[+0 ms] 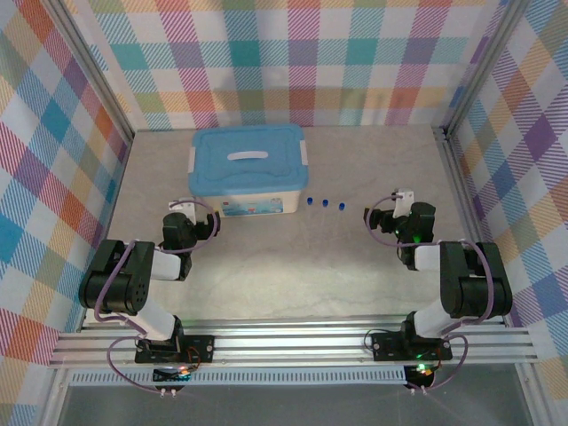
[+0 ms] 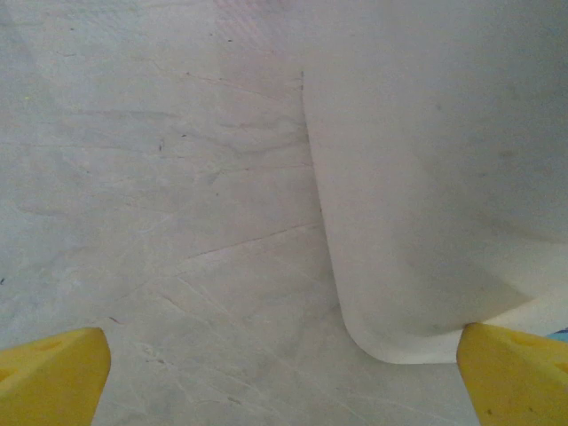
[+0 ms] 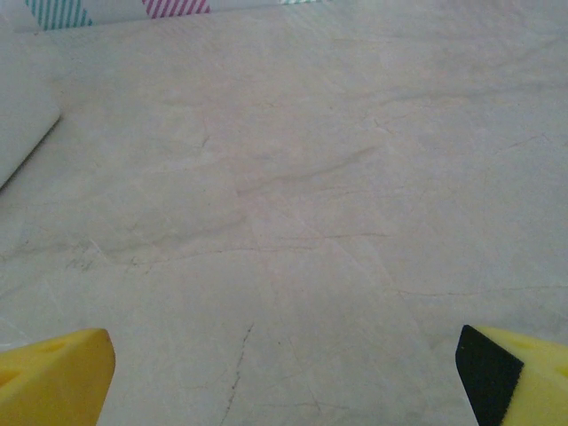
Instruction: Organize the chemistry lab equipment
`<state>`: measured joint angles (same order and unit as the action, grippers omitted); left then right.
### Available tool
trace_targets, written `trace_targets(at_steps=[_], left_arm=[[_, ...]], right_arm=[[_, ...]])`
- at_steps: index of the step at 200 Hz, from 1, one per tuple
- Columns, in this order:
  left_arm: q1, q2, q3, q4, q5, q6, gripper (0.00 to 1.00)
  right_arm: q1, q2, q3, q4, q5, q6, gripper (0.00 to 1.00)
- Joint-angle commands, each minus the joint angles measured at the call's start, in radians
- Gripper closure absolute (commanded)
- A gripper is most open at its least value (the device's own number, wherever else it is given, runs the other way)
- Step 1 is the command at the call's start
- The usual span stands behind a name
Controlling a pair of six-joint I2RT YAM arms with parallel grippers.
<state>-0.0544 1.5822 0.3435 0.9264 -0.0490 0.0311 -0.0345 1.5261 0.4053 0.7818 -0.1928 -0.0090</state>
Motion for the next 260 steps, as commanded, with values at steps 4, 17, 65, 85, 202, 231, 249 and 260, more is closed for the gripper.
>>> trace_targets(at_steps=[4, 17, 65, 85, 202, 231, 249, 260], left_arm=[[0.014, 0.000, -0.026, 0.122, -0.078, -0.041, 0.00], [0.013, -0.001, -0.041, 0.149, -0.068, -0.037, 0.00], [0.013, 0.007, -0.117, 0.295, -0.128, -0.056, 0.00], [0.012, 0.034, -0.164, 0.411, -0.123, -0.057, 0.00], [0.008, 0.002, 0.017, 0.044, 0.017, 0.003, 0.00], [0.008, 0.002, -0.013, 0.100, 0.003, -0.005, 0.00], [0.008, -0.001, -0.054, 0.172, 0.010, -0.001, 0.00], [0.008, 0.002, -0.091, 0.245, 0.000, -0.005, 0.00]], right_arm=[[-0.005, 0.007, -0.002, 0.057, -0.023, -0.002, 0.01], [-0.004, 0.007, -0.001, 0.056, -0.022, -0.002, 0.01], [-0.003, 0.006, -0.001, 0.056, -0.020, -0.002, 0.01], [-0.003, 0.006, 0.000, 0.056, -0.020, -0.002, 0.01], [-0.002, 0.006, 0.000, 0.056, -0.020, -0.002, 0.01], [-0.003, 0.006, 0.000, 0.056, -0.020, -0.002, 0.01], [-0.002, 0.006, -0.001, 0.056, -0.020, -0.002, 0.01], [-0.002, 0.006, 0.000, 0.056, -0.020, -0.002, 0.01]])
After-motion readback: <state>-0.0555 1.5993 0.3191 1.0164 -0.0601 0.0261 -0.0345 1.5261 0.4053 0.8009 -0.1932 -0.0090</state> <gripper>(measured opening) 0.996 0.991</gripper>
